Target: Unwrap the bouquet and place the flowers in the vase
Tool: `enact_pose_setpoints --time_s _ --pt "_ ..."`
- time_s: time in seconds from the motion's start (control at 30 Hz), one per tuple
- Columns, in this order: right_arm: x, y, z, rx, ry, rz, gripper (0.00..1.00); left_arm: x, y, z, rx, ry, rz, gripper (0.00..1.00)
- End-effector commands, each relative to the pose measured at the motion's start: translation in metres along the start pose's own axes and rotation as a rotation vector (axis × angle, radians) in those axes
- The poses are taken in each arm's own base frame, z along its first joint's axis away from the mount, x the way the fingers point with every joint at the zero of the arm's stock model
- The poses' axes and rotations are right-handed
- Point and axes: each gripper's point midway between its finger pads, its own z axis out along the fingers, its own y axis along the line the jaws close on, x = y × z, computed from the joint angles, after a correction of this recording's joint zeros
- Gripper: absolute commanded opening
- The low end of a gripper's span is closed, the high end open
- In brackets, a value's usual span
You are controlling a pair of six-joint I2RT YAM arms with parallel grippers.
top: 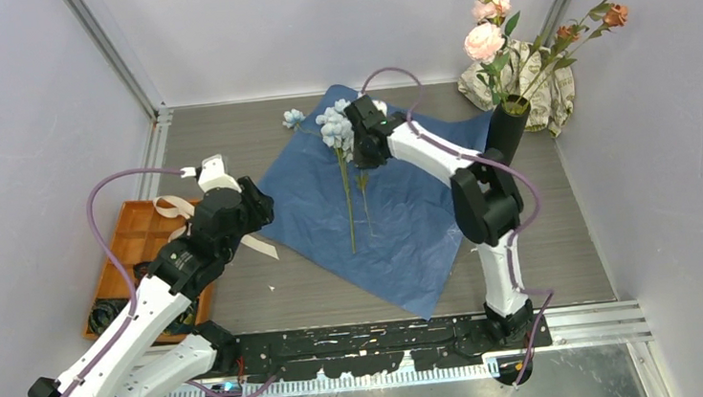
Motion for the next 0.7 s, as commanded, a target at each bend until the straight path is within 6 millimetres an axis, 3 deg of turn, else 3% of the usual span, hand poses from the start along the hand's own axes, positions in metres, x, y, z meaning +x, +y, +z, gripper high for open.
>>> enact_pose_setpoints --time_s 0.0,0.2,0.33,0.43,0.57,0.67 --pt "-0.076 0.008 -0.12 -0.052 -0.295 -0.012 0.01 -0.011 -0.011 0.003 0.038 -0.037 -0.044 0.47" --pt "-0.126 -0.018 -0.239 -0.003 -0.593 -0.039 0.01 -0.009 -0.014 0.005 0.047 -0.029 -0.048 0.47" --pt "-0.156 -0.058 -0.337 0.109 -0.874 -0.021 0.01 -0.007 -0.018 0.007 0.066 -0.021 -0.054 0.47" --pt "-0.166 -0.096 -0.396 0.247 -1.072 0.003 0.01 -0.003 -0.025 0.01 0.094 -0.007 -0.059 0.47" --pt "-0.165 -0.139 -0.447 0.45 -1.253 0.062 0.01 0.004 -0.033 0.015 0.13 0.017 -0.072 0.47" --pt "-0.169 -0.162 -0.458 0.558 -1.326 0.082 0.01 0.008 -0.039 0.019 0.152 0.033 -0.078 0.46"
